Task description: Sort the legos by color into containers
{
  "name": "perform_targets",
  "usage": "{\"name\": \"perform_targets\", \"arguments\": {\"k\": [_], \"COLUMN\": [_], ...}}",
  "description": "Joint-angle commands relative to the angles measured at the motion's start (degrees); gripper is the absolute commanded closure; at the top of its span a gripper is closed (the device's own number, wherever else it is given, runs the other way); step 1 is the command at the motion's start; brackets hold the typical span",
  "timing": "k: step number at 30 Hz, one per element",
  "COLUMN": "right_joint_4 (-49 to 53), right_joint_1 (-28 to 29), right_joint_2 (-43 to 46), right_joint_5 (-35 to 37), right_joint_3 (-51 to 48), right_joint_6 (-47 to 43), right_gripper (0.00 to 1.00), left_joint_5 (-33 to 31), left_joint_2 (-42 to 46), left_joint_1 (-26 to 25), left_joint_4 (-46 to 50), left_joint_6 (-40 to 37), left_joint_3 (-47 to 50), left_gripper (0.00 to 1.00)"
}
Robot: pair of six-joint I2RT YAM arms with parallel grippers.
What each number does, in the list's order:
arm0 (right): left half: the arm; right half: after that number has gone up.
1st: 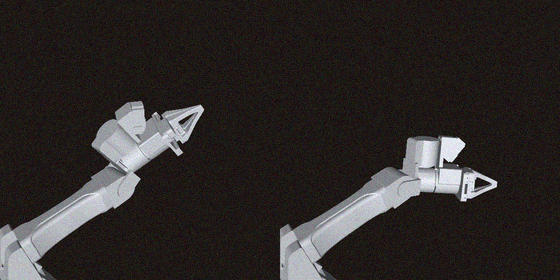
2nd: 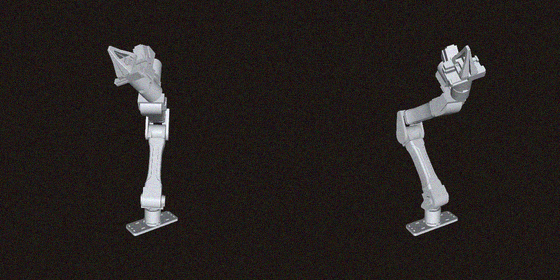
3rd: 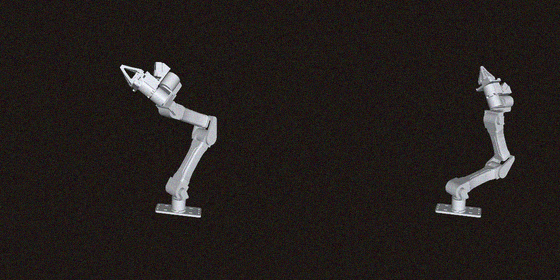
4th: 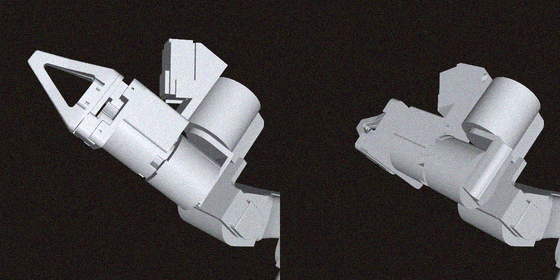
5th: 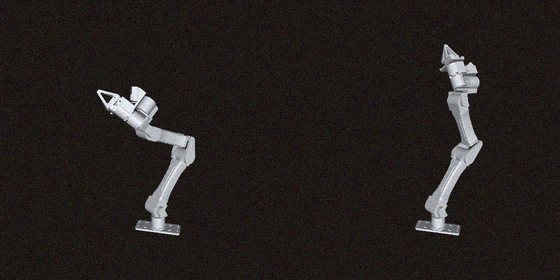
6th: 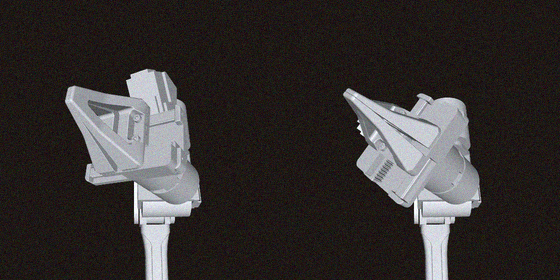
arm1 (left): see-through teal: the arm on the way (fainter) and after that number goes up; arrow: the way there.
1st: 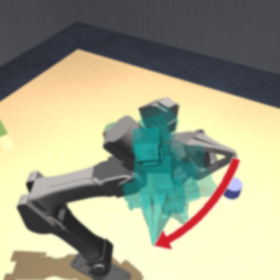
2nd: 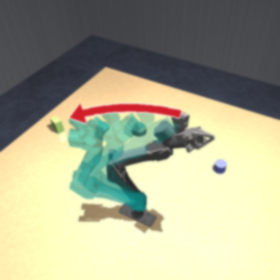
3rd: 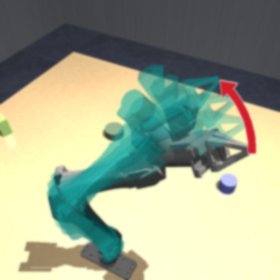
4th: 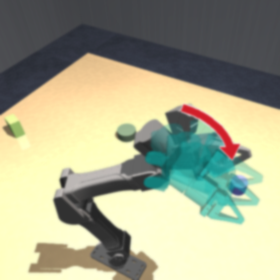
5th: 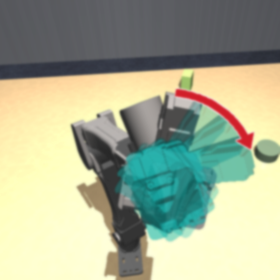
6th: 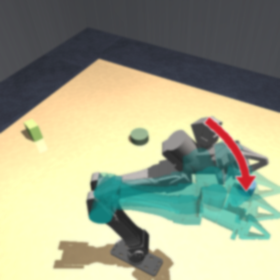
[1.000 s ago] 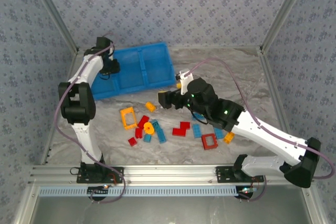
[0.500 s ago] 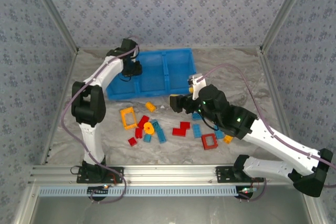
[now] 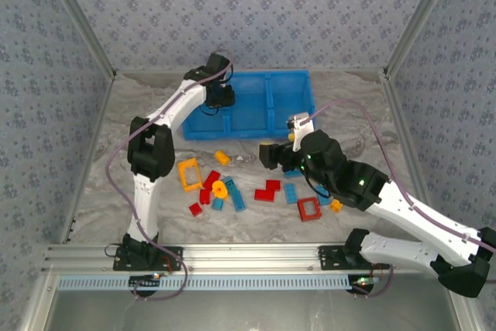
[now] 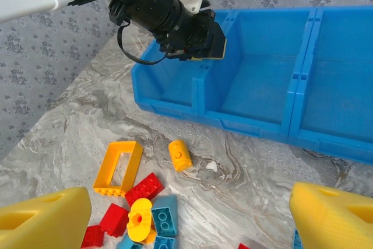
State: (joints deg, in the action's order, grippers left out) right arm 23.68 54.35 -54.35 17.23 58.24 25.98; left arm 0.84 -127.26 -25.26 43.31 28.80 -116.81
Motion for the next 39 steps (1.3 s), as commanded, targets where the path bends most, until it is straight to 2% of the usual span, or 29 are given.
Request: {"name": "perform_targets", "arguments": {"k": [1, 16, 21, 24, 26, 28, 31, 36, 39], "right_joint_4": [2.1, 10.4, 12.3, 12.4, 11.6, 10.2, 7.3, -1.5, -8.2], "right_joint_1": [-0.4, -1.5, -1.5, -1.5, -1.2, -0.4, 1.6, 9.0, 14.9], "right_joint_2": [1.2, 0.6, 1.2, 1.3, 1.4, 1.4, 1.0, -0.9, -2.2], "right_joint_5": [1.8, 5.8, 6.0, 5.4, 4.3, 3.4, 2.6, -0.3, 3.3], "right_joint_3": [-0.7, 2.3, 2.8, 2.8, 2.5, 1.7, 0.5, -3.7, -6.8], "right_joint_6": [1.3, 5.2, 5.4, 4.7, 3.3, 2.0, 0.6, -3.6, -6.9], "right_gripper": [0.09, 0.07, 0.07, 0.07, 0.08, 0.09, 0.10, 0.10, 0.10], "left_joint_5": [2.7, 3.4, -0.4, -5.4, -9.8, -11.6, -10.1, -6.0, -3.8], "left_joint_2": [0.3, 3.2, 7.5, 13.0, 18.0, 23.7, 32.5, 43.1, 47.3], "left_joint_1": [-0.4, -0.6, -0.8, -0.9, -0.9, -0.9, -1.3, -2.8, -3.5], "left_joint_4": [-2.0, -3.0, -2.7, -1.4, 0.2, 0.6, 0.5, 1.2, -0.3], "left_joint_6": [1.3, 2.4, 3.1, 4.1, 5.4, 6.6, 8.1, 11.7, 14.1], "left_joint_3": [-5.2, -1.2, 1.0, 3.8, 8.3, 14.4, 26.0, 45.0, 53.2], "left_gripper": [1.00, 1.00, 0.64, 0.54, 0.48, 0.47, 0.48, 0.53, 0.54]}}
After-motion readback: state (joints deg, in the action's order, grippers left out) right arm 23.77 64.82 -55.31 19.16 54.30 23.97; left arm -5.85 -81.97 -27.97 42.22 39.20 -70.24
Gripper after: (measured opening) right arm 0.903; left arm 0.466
